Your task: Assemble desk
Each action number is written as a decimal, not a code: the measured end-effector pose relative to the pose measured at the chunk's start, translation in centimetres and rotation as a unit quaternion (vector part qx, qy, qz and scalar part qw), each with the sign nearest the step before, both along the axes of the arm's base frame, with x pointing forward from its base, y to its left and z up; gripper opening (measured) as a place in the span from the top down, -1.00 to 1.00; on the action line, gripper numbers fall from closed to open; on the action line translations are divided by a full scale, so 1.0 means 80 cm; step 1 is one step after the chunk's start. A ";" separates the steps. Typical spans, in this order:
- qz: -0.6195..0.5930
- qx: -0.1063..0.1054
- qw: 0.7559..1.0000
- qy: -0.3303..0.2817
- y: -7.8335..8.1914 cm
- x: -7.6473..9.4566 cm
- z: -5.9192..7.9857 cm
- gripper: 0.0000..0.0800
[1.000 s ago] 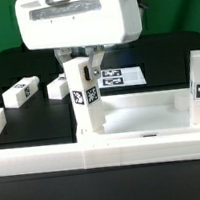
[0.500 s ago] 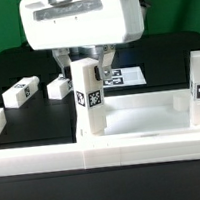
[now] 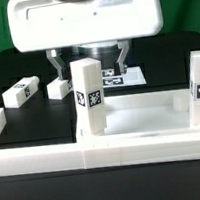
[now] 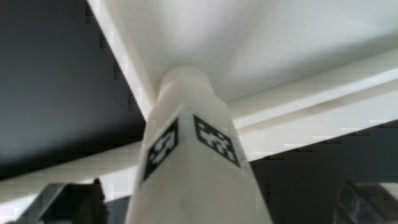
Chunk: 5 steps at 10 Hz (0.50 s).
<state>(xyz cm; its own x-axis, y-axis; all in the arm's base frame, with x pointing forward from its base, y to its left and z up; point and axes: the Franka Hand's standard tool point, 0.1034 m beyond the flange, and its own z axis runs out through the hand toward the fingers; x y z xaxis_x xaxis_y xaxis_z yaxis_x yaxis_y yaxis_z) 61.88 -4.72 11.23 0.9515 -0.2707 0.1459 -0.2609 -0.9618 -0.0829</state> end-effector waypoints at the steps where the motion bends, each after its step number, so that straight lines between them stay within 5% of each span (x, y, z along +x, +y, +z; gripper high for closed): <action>1: 0.052 -0.010 0.999 -0.001 0.000 0.001 0.001 -0.62; 5: 0.181 -0.031 0.983 -0.004 -0.003 0.002 0.003 -0.62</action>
Offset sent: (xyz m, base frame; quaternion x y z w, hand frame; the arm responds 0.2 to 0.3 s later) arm 0.0025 -0.0041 0.0023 -0.0053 0.0003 -0.2084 0.9780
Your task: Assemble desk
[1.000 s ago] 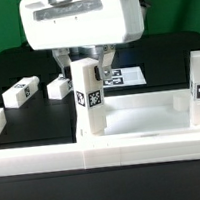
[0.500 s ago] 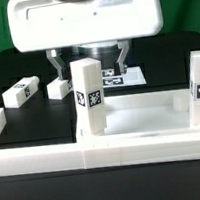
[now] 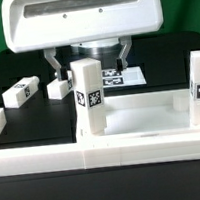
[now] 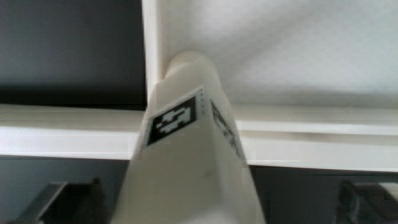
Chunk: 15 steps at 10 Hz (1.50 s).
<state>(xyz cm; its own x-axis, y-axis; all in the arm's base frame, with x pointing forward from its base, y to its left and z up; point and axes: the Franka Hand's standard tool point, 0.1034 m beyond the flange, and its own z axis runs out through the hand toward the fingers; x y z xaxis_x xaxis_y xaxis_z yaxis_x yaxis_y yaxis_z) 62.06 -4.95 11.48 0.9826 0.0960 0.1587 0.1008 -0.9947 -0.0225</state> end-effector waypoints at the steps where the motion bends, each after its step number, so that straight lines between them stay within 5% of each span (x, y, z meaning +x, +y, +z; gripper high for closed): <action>1: 0.046 -0.010 0.999 -0.001 -0.001 0.000 0.000 -0.62; 4: 0.122 -0.023 0.992 -0.003 -0.007 -0.001 0.000 -0.62; 5: 0.141 -0.026 0.990 -0.003 -0.008 -0.001 -0.001 -0.32; 6: 0.156 -0.029 0.987 -0.004 -0.009 -0.001 -0.001 -0.32; 8: 0.154 -0.029 0.988 -0.004 -0.008 -0.001 -0.001 0.28; 12: 0.123 -0.022 0.992 -0.004 -0.009 -0.001 -0.001 0.28; 15: -0.031 0.003 1.000 -0.003 -0.010 -0.002 -0.002 0.28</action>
Offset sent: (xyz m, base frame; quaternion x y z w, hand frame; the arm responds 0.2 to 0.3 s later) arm 0.0010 -0.0038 0.0010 0.0090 -0.0144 -0.1955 0.9806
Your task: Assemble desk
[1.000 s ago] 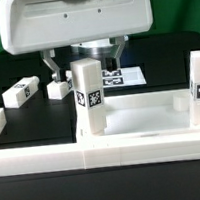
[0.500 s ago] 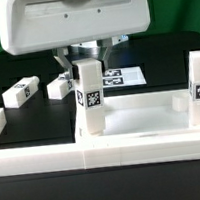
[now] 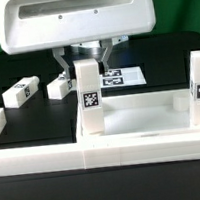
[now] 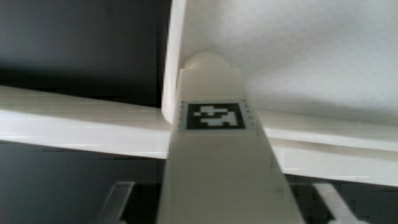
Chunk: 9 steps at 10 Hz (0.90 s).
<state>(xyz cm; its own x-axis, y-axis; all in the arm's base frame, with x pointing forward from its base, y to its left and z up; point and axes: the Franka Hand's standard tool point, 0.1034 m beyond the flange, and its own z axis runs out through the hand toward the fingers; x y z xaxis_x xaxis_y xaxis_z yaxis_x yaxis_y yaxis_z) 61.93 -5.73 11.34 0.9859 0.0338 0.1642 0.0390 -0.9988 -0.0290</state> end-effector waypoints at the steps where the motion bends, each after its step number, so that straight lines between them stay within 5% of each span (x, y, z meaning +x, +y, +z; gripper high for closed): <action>1: -0.068 0.010 0.998 0.001 -0.001 0.000 0.000 0.28; 5: -0.302 0.044 0.952 0.006 -0.003 0.000 -0.002 0.28; 9: -0.382 0.061 0.922 0.008 -0.006 0.000 -0.002 0.27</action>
Offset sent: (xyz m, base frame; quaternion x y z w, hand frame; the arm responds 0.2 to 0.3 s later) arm -0.0046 0.0047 -0.0122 -0.0024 -0.0148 0.3092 0.9509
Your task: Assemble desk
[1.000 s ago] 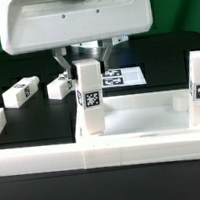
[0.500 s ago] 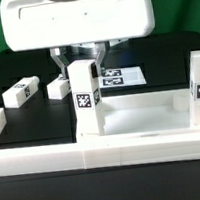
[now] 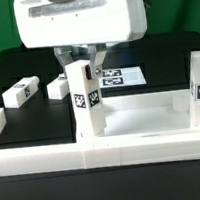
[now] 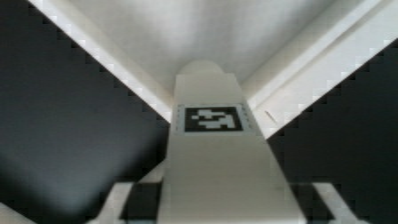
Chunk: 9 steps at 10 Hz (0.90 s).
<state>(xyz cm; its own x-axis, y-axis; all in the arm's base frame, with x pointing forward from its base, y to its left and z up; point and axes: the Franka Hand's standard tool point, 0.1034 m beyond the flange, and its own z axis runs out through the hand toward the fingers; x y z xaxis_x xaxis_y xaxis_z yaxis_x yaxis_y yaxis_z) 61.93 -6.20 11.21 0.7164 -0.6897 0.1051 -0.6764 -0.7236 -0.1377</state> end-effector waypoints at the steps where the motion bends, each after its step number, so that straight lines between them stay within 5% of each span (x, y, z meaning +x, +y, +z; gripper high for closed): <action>1: 0.021 -0.003 1.000 -0.001 0.000 0.000 0.000 0.03; 2: 0.035 -0.006 0.999 -0.001 0.001 0.000 0.000 0.03; 3: 0.076 -0.015 0.997 -0.001 0.001 0.000 0.000 -0.40; 4: 0.127 -0.026 0.992 -0.002 0.003 0.001 0.000 -0.59; 9: 0.333 -0.065 0.941 -0.001 0.006 0.004 -0.001 -0.62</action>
Offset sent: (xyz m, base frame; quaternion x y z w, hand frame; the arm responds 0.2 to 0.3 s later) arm 0.0010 0.0003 0.0038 -0.0351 0.0275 -0.2864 0.9571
